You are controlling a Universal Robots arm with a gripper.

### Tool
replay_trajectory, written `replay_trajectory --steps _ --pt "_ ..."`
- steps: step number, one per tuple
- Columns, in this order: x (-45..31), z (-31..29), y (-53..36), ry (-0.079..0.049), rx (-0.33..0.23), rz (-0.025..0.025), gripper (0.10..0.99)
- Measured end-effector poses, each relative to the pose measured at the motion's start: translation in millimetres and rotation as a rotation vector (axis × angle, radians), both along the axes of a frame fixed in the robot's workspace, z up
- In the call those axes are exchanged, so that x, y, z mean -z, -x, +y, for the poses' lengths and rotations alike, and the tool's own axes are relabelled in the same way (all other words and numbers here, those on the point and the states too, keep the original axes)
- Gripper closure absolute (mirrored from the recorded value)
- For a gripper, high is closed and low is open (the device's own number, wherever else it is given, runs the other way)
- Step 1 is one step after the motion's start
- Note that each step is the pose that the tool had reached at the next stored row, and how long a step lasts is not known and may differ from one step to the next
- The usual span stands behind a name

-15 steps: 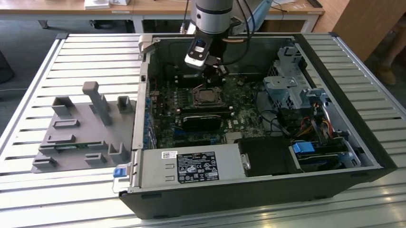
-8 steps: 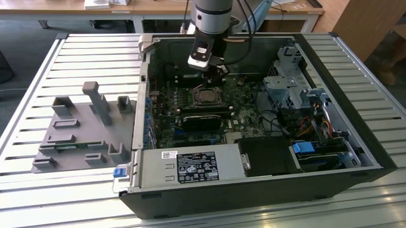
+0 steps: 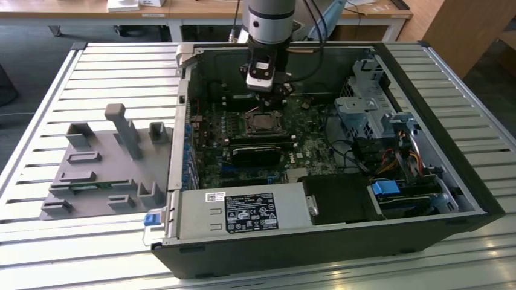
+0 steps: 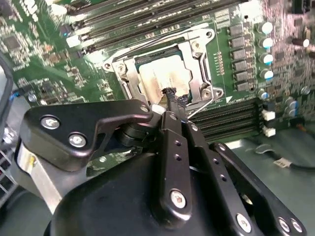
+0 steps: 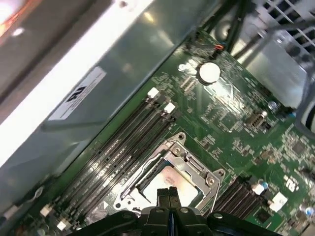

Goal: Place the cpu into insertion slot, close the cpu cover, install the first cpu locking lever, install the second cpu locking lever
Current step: 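Install the first cpu locking lever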

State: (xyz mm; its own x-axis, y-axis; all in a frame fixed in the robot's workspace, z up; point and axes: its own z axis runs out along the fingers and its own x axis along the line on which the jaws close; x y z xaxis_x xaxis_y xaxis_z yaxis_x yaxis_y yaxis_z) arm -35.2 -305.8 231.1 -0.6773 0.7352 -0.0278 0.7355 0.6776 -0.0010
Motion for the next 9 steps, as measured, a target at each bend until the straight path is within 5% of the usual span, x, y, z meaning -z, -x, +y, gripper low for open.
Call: replay_trajectory --steps 9 --pt "0.9 0.0 0.0 0.000 -0.162 -0.0011 0.980"
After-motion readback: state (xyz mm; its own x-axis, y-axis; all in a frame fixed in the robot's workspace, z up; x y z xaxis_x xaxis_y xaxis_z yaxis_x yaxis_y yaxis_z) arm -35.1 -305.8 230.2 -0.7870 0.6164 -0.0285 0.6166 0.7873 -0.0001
